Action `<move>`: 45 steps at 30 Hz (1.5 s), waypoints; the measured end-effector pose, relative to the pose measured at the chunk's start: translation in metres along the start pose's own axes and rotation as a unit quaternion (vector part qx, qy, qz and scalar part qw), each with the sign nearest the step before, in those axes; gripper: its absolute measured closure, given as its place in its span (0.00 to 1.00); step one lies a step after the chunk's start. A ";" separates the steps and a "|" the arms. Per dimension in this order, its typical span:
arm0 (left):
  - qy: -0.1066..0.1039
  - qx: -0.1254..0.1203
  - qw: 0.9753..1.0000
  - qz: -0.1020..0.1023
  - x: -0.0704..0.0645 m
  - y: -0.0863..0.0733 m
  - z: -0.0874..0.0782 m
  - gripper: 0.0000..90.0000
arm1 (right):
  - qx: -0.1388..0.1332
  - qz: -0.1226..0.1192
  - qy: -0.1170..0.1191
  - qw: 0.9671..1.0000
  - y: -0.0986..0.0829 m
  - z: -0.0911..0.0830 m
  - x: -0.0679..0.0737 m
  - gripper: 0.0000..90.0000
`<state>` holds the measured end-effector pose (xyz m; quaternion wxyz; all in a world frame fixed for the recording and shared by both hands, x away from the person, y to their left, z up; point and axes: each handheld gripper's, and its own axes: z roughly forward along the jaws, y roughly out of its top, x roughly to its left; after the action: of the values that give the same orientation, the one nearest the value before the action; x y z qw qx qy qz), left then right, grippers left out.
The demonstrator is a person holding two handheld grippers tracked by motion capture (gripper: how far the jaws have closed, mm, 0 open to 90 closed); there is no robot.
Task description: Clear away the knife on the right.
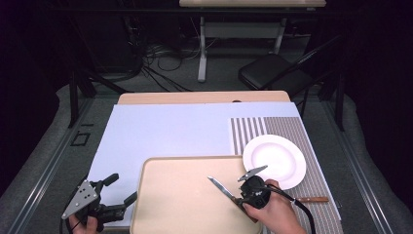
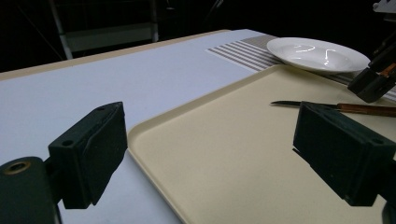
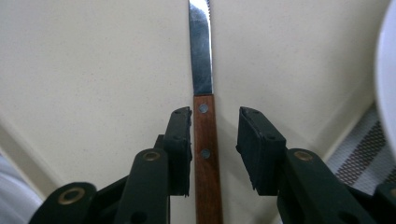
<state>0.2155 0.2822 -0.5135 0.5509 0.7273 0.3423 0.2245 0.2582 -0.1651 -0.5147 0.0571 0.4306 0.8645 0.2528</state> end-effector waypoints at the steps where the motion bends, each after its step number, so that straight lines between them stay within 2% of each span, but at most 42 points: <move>1: 0.000 0.000 1.000 0.000 0.000 0.000 0.000 0.11 | -0.001 0.001 -0.001 1.000 0.000 -0.002 0.001 0.72; 2: 0.000 0.000 1.000 -0.001 0.000 0.000 0.000 0.11 | -0.022 0.002 0.020 1.000 0.000 0.000 0.000 0.71; 3: 0.000 0.000 1.000 -0.001 0.000 0.000 0.000 0.11 | -0.017 0.000 0.000 1.000 0.001 -0.002 0.002 0.70; 4: 0.000 0.001 1.000 -0.001 0.000 0.000 0.000 0.11 | -0.024 -0.001 -0.003 1.000 0.001 -0.002 0.002 0.70; 5: 0.000 0.000 1.000 -0.001 0.000 0.000 0.000 0.11 | 0.001 -0.011 -0.002 1.000 0.003 -0.006 0.002 0.70; 6: 0.000 0.000 1.000 -0.001 0.000 0.000 0.000 0.11 | -0.032 -0.007 0.001 0.999 0.002 -0.002 0.003 0.71; 7: 0.000 0.000 1.000 -0.001 0.000 0.000 0.000 0.11 | -0.014 -0.013 0.039 0.999 0.003 -0.005 0.001 0.72; 8: 0.000 0.000 1.000 -0.001 0.000 0.000 0.000 0.11 | -0.006 -0.019 0.004 1.000 0.004 -0.007 0.004 0.73; 11: 0.000 0.002 1.000 -0.001 0.001 0.000 0.000 0.11 | -0.008 -0.031 0.003 0.999 0.005 -0.006 0.005 0.78; 14: 0.000 0.002 1.000 -0.001 0.001 0.000 0.000 0.11 | -0.014 -0.031 0.015 0.999 0.006 -0.006 0.005 0.83; 19: 0.000 0.003 1.000 0.000 0.001 0.000 0.000 0.11 | -0.021 -0.039 0.019 0.999 0.006 -0.002 0.006 0.91; 25: 0.001 0.003 1.000 0.000 0.001 0.000 0.000 0.11 | -0.016 -0.043 0.028 0.999 0.005 0.007 0.009 1.00; 34: 0.002 0.005 1.000 0.000 0.001 0.000 -0.001 0.11 | 0.001 -0.053 0.031 0.998 0.004 0.022 0.014 1.00; 45: 0.002 0.005 1.000 0.000 0.001 -0.001 0.000 0.12 | 0.000 -0.048 0.028 0.998 0.003 0.027 0.013 1.00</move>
<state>0.2157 0.2833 -0.5140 0.5468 0.7295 0.3445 0.2241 0.2613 -0.1433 -0.5350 0.0446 0.3812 0.8854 0.2621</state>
